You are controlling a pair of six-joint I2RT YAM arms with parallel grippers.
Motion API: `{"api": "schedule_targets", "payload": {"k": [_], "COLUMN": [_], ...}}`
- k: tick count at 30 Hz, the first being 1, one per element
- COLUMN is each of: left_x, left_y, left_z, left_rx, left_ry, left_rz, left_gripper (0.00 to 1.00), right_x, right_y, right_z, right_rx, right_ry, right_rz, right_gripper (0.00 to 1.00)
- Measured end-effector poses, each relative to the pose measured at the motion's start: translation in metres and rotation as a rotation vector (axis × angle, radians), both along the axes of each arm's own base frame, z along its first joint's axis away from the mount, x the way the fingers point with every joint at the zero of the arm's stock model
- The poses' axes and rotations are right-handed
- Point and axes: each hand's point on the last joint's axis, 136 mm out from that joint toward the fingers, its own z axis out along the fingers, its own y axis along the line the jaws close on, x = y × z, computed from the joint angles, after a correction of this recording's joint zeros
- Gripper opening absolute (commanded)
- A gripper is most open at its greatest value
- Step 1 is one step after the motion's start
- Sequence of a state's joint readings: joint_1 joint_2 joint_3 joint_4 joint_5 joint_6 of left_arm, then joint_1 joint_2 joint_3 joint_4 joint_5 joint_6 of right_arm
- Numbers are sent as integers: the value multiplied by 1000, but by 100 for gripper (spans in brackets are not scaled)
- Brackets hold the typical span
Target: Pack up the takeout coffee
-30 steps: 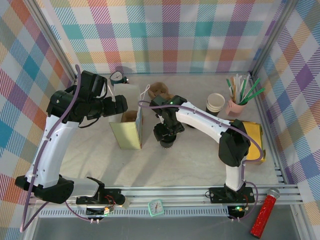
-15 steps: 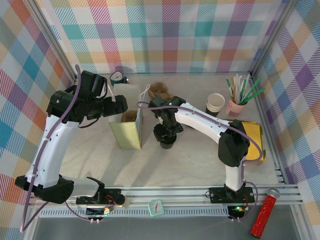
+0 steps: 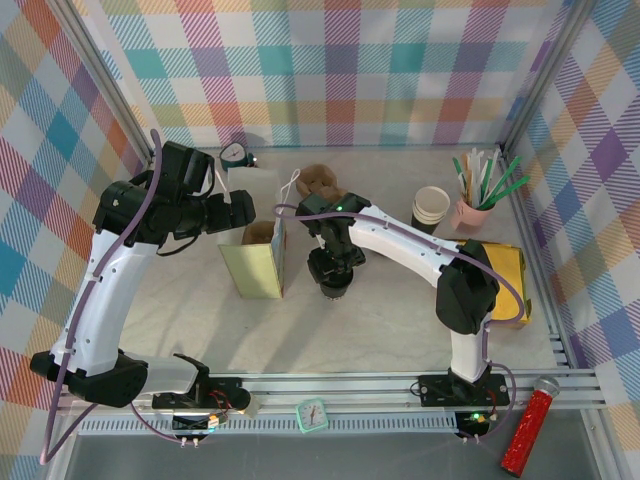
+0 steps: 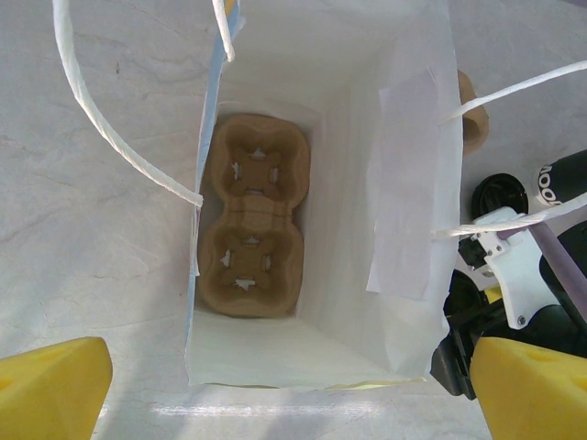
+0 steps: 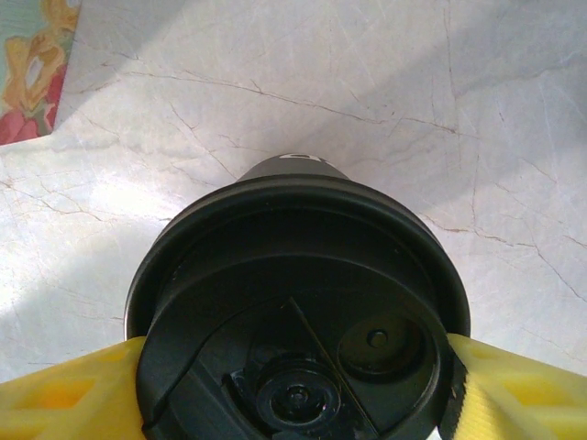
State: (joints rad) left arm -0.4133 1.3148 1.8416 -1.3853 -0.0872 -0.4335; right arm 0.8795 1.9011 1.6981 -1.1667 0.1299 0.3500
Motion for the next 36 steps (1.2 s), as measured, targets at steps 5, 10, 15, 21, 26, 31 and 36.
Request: {"api": "schedule_targets", "payload": {"k": [5, 10, 15, 21, 26, 31, 36], "left_x": [1, 9, 21, 38, 52, 63, 80], "left_y": [1, 9, 22, 43, 47, 51, 56], "left_z": [2, 23, 44, 33, 17, -2, -18], "left_rx": [-1, -22, -31, 9, 35, 57, 83], "left_ry": [-6, -59, -104, -61, -23, 10, 34], "left_rz": [5, 42, 101, 174, 182, 184, 183], "left_gripper": [100, 100, 100, 100, 100, 93, 73], "right_x": [0, 1, 6, 10, 12, 14, 18], "right_y": [-6, -13, -18, -24, -25, -26, -25], "right_z": [1, 19, 53, 90, 109, 122, 146], "right_rx": [-26, -22, 20, 68, 100, 113, 154], "right_ry": [-10, -49, -128, -206, -243, -263, -305], "right_rz": [-3, -6, -17, -32, -39, -44, -52], "right_gripper": [70, 70, 70, 70, 70, 70, 70]}}
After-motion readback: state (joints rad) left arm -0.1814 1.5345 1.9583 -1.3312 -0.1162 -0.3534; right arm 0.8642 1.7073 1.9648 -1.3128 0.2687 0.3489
